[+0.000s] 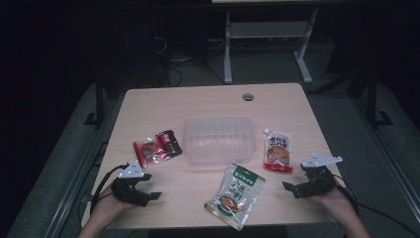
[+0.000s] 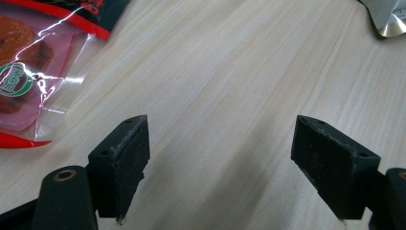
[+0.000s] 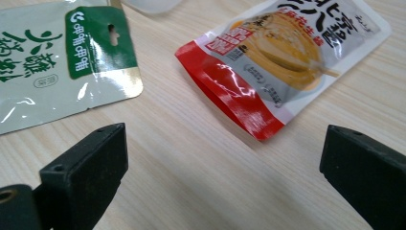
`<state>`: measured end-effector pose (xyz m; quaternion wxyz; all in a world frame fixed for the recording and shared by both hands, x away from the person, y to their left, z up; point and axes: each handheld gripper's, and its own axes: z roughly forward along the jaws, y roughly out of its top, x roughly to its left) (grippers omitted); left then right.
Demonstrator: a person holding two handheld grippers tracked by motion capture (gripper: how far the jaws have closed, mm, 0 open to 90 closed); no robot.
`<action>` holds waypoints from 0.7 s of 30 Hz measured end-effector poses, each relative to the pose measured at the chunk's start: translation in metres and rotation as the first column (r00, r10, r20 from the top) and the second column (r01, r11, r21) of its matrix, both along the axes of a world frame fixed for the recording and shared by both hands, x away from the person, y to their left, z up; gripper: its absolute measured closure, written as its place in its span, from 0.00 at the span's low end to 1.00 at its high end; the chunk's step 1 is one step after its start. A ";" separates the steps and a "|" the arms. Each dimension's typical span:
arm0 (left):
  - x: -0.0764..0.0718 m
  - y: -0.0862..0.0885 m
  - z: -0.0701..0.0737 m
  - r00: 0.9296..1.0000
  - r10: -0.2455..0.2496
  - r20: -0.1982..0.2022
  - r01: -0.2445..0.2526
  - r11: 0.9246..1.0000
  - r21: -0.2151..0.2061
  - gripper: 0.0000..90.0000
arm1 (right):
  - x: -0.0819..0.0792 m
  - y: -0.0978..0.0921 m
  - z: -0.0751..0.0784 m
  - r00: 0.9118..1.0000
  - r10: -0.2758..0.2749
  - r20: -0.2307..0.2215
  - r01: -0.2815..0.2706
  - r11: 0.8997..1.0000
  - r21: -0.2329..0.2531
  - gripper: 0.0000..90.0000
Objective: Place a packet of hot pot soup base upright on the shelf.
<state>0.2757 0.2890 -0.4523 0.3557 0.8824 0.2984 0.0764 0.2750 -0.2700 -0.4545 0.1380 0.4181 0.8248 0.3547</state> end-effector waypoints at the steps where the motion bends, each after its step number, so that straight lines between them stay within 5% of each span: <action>1: 0.000 0.001 0.000 1.000 0.002 -0.003 -0.002 1.000 0.002 0.23 | 0.000 0.000 0.000 1.000 0.000 0.000 0.000 1.000 0.000 0.02; 10: 0.001 0.004 0.007 1.000 0.019 -0.006 -0.019 1.000 0.020 0.30 | -0.003 0.005 0.005 1.000 0.015 0.012 -0.015 1.000 0.020 0.02; 21: 0.011 0.011 0.025 0.998 0.068 0.006 -0.068 0.998 0.012 0.70 | -0.004 0.010 0.006 0.999 0.031 0.009 -0.031 0.999 0.024 0.03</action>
